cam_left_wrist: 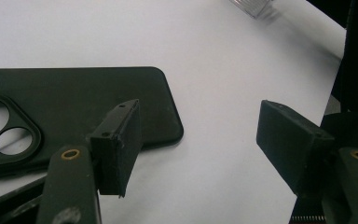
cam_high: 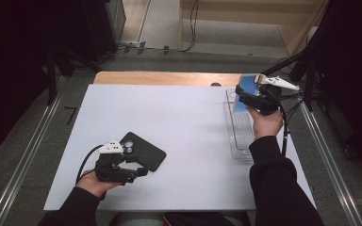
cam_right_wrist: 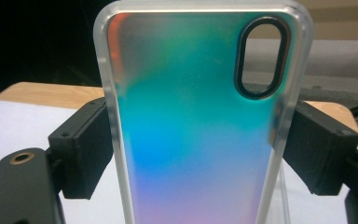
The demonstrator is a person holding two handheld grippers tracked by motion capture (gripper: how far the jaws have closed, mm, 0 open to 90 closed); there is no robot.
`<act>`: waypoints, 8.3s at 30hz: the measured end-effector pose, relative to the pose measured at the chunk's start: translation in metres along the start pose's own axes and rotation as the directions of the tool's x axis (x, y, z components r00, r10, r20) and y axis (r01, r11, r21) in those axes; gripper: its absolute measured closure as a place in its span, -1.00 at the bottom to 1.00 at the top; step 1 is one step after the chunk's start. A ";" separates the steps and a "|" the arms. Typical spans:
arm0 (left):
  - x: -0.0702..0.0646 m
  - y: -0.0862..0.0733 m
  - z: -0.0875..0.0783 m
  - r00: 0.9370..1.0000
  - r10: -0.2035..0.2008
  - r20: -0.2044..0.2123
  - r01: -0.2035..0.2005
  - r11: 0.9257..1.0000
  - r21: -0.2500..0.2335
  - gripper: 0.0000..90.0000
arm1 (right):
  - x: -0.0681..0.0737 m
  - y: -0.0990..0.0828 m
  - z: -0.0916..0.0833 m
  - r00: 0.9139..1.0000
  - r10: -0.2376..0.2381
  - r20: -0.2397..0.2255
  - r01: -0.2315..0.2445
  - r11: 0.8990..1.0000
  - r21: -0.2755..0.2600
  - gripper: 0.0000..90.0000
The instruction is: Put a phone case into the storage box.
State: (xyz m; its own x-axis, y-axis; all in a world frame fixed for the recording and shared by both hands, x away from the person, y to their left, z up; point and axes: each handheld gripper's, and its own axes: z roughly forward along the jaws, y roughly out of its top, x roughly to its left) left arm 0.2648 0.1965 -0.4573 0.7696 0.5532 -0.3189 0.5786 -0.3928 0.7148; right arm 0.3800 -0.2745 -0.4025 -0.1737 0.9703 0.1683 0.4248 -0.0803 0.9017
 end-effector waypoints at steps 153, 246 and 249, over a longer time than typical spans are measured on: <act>0.015 0.014 -0.010 0.997 -0.082 0.014 0.082 0.997 -0.007 -0.32 | 0.080 -0.090 -0.071 0.719 -0.114 -0.686 0.369 0.899 0.237 -0.73; 0.014 -0.002 -0.032 0.994 -0.110 0.004 0.110 0.993 -0.048 -0.62 | 0.236 -0.098 0.052 0.702 -0.180 -0.689 0.449 0.863 0.233 -1.00; 0.014 -0.002 -0.033 0.994 -0.113 0.002 0.113 0.992 -0.052 -0.62 | 0.242 -0.101 0.053 0.697 -0.184 -0.693 0.459 0.857 0.234 -1.00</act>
State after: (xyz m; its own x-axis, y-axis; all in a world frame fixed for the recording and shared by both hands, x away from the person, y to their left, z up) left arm 0.2659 0.2293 -0.4426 0.6995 0.5929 -0.3991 0.6474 -0.2891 0.7052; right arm 0.3426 -0.0196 -0.4738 -0.8148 0.5335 0.2268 0.4920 0.4296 0.7572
